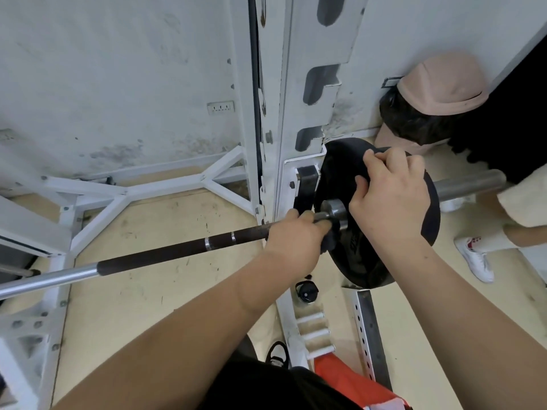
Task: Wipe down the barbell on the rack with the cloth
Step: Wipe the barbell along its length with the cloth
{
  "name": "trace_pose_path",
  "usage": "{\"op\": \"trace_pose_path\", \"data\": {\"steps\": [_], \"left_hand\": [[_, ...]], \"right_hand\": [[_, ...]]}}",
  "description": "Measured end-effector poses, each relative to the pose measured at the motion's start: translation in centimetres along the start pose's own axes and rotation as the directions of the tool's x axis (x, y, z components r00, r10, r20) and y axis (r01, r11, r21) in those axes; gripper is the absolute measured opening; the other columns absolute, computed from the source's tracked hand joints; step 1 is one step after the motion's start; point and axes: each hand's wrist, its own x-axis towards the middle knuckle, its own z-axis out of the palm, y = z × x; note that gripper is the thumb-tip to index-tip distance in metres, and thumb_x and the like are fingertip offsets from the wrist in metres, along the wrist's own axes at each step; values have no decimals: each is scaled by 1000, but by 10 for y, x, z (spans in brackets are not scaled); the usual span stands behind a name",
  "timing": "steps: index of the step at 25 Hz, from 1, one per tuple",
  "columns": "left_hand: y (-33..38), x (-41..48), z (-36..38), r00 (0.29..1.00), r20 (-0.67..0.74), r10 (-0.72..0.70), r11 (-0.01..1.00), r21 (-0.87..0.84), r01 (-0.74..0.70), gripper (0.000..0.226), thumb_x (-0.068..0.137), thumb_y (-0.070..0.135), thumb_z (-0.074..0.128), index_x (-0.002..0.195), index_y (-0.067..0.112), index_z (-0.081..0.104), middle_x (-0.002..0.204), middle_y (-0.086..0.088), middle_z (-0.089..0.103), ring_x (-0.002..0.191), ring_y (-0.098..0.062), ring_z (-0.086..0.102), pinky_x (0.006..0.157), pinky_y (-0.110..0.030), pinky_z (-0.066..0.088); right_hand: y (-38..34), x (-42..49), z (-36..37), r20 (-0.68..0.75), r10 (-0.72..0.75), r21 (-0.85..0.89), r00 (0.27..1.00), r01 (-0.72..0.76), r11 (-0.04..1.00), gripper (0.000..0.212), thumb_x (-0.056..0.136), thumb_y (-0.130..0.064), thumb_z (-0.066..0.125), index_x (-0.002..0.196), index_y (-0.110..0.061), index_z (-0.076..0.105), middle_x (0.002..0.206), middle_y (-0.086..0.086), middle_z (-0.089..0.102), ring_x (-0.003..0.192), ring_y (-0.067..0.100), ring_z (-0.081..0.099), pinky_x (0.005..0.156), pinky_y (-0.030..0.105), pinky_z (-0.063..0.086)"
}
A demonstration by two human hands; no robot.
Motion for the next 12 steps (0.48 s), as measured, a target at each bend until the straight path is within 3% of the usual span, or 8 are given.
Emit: {"op": "trace_pose_path", "data": {"steps": [4, 6, 8, 10, 11, 12], "left_hand": [[-24, -18, -10, 960, 188, -209, 976, 97, 194, 46, 91, 28, 69, 134, 22, 55, 124, -8, 57, 115, -32, 54, 82, -42, 51], [-46, -45, -16, 931, 231, -283, 957, 133, 258, 32, 90, 26, 67, 122, 27, 64, 118, -4, 61, 112, -28, 58, 77, -40, 50], [-62, -66, -27, 933, 128, -336, 942, 57, 331, 27, 92, 25, 60, 117, 32, 66, 108, 1, 61, 106, -25, 59, 73, -38, 49], [-71, -64, -33, 936, -155, -317, 948, -80, 308, 33, 96, 23, 53, 127, 32, 62, 108, 1, 60, 104, -26, 56, 73, -39, 51], [-76, -57, -30, 912, -260, -317, 948, -118, 296, 37, 97, 23, 51, 132, 32, 60, 111, 0, 61, 104, -27, 55, 73, -40, 52], [-77, -47, -26, 905, -278, -322, 946, -124, 299, 40, 98, 25, 50, 136, 31, 57, 116, -1, 62, 106, -30, 54, 75, -41, 50]], "right_hand": [[-2, 1, -3, 33, -21, -22, 999, 22, 1000, 46, 84, -16, 72, 128, -5, 67, 113, 16, 62, 102, 43, 54, 70, 44, 46], [-7, -1, -9, 47, -22, -22, 999, 23, 999, 48, 83, -17, 70, 128, -2, 65, 117, 18, 62, 110, 43, 54, 93, 52, 47], [-22, -11, -16, -20, -123, 122, 992, 124, 985, 42, 84, -15, 67, 123, -2, 68, 117, 19, 62, 115, 42, 54, 113, 57, 37], [-46, -34, -16, -69, -293, 326, 954, 299, 897, 28, 85, -11, 66, 111, -5, 74, 108, 15, 65, 106, 38, 58, 102, 50, 47], [-57, -49, -12, -2, -355, 393, 935, 328, 859, 21, 86, -12, 66, 103, -8, 76, 101, 10, 65, 99, 33, 59, 87, 45, 53], [-65, -61, -5, 124, -378, 424, 917, 296, 856, 16, 87, -16, 67, 99, -13, 77, 97, 5, 64, 95, 29, 59, 75, 40, 55]]}}
